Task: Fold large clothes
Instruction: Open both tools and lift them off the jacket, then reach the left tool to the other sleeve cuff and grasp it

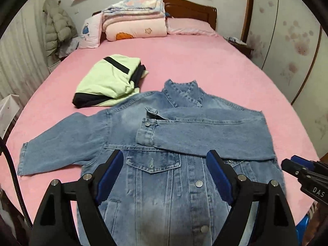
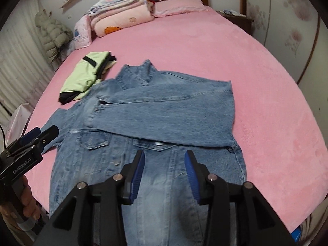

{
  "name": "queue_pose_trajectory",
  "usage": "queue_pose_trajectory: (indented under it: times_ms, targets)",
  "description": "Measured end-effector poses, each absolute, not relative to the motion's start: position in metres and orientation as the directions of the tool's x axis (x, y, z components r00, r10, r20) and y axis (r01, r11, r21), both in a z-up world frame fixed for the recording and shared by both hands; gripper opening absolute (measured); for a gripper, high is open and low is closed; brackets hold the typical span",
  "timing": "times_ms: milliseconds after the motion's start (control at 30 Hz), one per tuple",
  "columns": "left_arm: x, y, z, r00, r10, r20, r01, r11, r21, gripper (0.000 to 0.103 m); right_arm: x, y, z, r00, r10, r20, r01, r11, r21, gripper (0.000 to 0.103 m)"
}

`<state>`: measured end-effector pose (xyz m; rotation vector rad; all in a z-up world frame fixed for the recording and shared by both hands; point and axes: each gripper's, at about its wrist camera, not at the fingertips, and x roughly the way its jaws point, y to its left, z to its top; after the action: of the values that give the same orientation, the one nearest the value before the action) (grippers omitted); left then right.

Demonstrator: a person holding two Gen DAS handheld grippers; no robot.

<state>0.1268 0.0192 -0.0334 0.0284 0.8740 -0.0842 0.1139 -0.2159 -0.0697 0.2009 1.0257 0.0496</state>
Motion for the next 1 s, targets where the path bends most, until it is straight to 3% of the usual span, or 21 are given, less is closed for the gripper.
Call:
queue_pose_trajectory:
  times_ms: [167,567,600,633,700,1000]
  targets:
    - [0.103,0.047,-0.008,0.674,-0.047,-0.737,0.03,0.999,-0.036,0.087,0.095,-0.19,-0.038,0.584,0.159,-0.796,0.017,0.978,0.207,0.041]
    - [0.078,0.183,0.012,0.74,-0.01,-0.672,-0.08,0.991,-0.103,0.087,0.096,-0.12,0.001,0.704,0.15,-0.695,-0.041,0.984,0.171,0.041]
    - [0.076,0.198,0.01,0.739,-0.014,-0.673,-0.094,0.988,-0.124,0.087,0.1,-0.108,0.001,0.701,0.153,-0.697,-0.057,0.986,0.159,0.046]
    - [0.075,0.216,0.005,0.735,-0.012,-0.678,-0.116,0.983,-0.144,0.087,0.103,-0.098,0.0,0.695,0.151,-0.703,-0.071,0.987,0.142,0.058]
    - [0.073,0.246,-0.004,0.728,0.002,-0.686,-0.156,0.974,-0.162,0.087,0.108,-0.076,-0.003,0.696,0.146,-0.703,-0.094,0.989,0.112,0.067]
    - [0.071,0.396,-0.088,0.675,0.099,-0.731,-0.431,0.857,-0.282,0.087,0.134,0.055,-0.029,0.696,0.199,-0.69,-0.26,0.965,0.016,0.067]
